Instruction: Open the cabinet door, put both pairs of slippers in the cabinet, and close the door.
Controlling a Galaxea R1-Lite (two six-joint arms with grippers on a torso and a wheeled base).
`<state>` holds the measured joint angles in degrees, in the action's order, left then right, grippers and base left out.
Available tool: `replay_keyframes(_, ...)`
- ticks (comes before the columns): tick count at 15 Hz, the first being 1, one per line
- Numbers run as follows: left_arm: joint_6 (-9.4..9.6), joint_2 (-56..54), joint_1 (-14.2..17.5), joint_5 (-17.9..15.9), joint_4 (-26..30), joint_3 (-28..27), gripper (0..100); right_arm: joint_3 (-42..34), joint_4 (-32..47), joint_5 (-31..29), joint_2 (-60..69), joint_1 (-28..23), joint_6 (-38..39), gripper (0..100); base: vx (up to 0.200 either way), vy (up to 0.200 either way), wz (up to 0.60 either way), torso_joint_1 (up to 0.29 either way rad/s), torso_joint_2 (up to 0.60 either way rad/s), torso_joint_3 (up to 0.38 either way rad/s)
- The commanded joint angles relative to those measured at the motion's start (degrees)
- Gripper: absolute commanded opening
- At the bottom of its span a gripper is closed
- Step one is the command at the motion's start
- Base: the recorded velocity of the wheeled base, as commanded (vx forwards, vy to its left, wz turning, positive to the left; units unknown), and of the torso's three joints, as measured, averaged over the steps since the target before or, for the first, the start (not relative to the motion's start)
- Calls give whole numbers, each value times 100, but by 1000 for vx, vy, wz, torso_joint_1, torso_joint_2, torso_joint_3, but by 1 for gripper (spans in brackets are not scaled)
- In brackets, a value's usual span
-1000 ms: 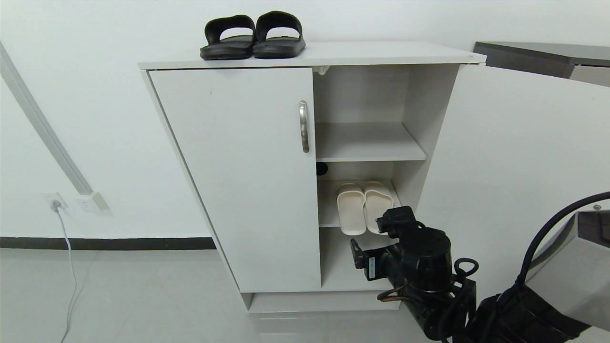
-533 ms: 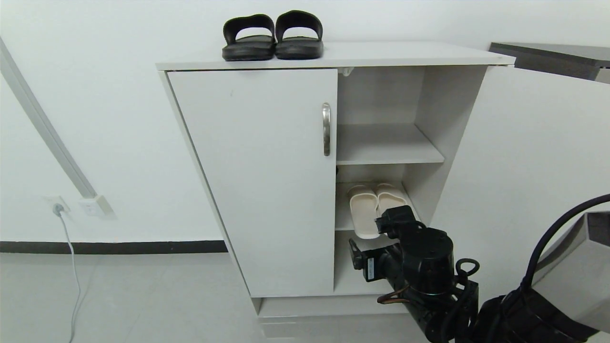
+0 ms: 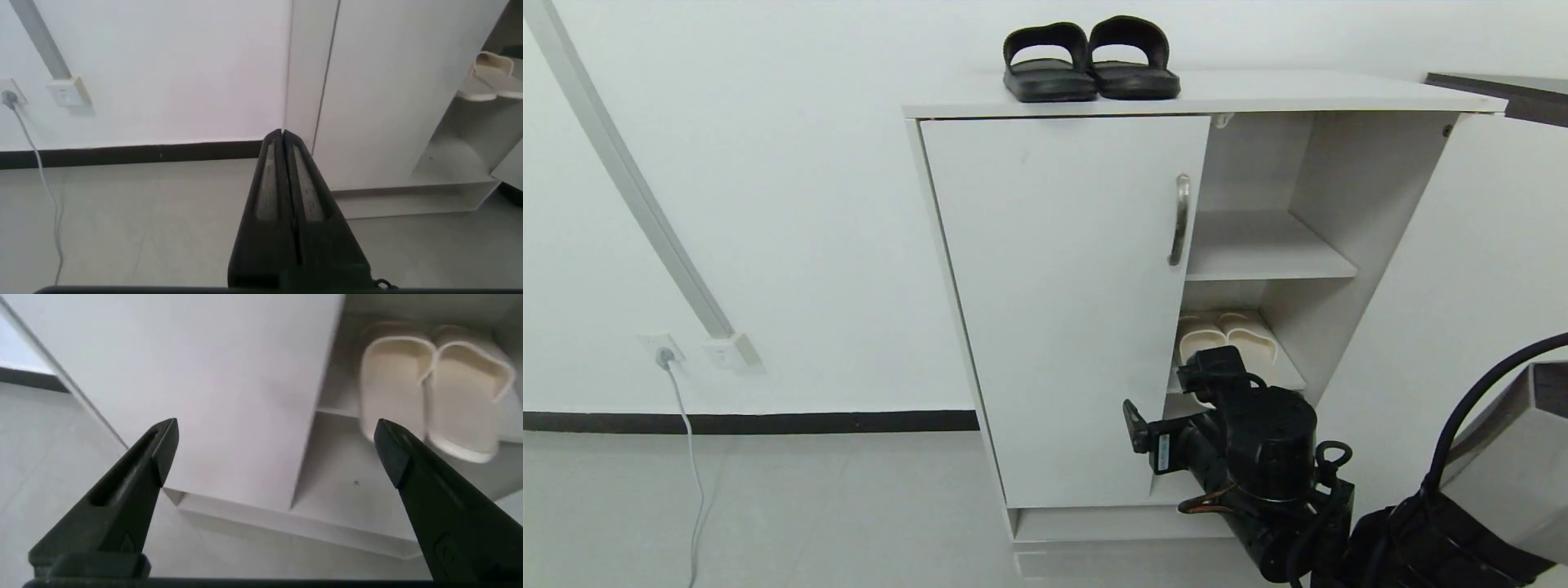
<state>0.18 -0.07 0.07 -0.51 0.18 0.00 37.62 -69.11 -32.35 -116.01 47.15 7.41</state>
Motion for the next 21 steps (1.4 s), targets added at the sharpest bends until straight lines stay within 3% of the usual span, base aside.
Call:
replay_keyframes(1,-1,7,1,-2,-1,0,0,-88,-33,10,-36,-40,-3,100,0,200,0,7,2,2)
replay_keyframes(12,8,7,1,7,-9,0,0,-202,-33,10,-80,-57,-29,100,0,18,0,0,0,1)
replay_keyframes(21,8,7,1,-2,-1,0,0,-238,-50,115,-115,-57,-20,100,0,0,0,47,-376,-330)
